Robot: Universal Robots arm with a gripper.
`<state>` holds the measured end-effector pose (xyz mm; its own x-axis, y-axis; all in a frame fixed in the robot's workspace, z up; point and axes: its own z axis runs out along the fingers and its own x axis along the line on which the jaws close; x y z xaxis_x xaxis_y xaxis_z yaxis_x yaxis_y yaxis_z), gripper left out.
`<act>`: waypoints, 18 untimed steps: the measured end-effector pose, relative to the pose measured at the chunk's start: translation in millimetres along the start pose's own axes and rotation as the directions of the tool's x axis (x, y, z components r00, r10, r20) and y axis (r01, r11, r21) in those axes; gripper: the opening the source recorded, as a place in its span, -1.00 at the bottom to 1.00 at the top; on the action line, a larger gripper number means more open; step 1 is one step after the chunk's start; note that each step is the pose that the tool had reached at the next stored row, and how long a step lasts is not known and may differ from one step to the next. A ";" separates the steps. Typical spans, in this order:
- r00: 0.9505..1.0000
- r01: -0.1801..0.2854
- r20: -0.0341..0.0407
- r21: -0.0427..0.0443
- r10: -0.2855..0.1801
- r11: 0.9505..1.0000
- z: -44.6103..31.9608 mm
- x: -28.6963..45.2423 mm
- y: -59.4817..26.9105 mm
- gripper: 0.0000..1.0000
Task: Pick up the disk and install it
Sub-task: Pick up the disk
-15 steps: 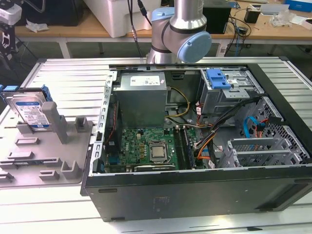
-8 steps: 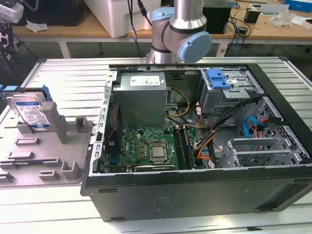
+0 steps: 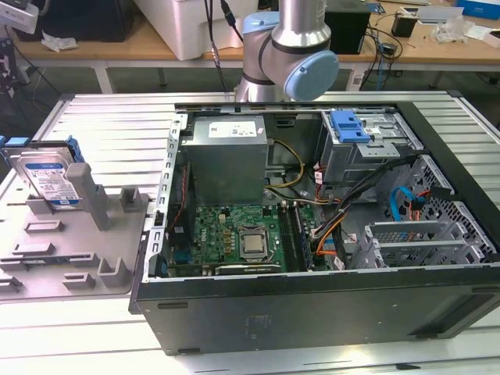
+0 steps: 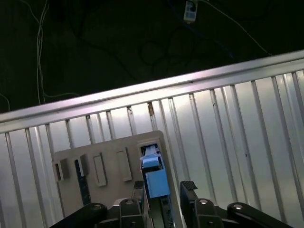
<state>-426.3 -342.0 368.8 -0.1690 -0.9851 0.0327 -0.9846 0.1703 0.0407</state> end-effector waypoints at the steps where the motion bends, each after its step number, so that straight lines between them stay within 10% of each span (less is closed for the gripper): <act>1: 1.000 0.018 -0.003 0.001 -0.018 1.000 0.1 -0.1 0.1 -0.13; 6: 0.999 0.038 -0.008 0.002 -0.038 0.999 0.2 0.0 0.0 -0.13; 12: 0.986 0.164 -0.014 0.007 -0.164 0.986 0.3 0.0 0.0 -0.13; 18: 0.985 0.171 -0.014 0.011 -0.171 0.985 0.3 0.0 0.1 -0.13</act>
<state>-426.5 -342.0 368.5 0.0023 -0.9992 0.0394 -0.9994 -0.0010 0.0350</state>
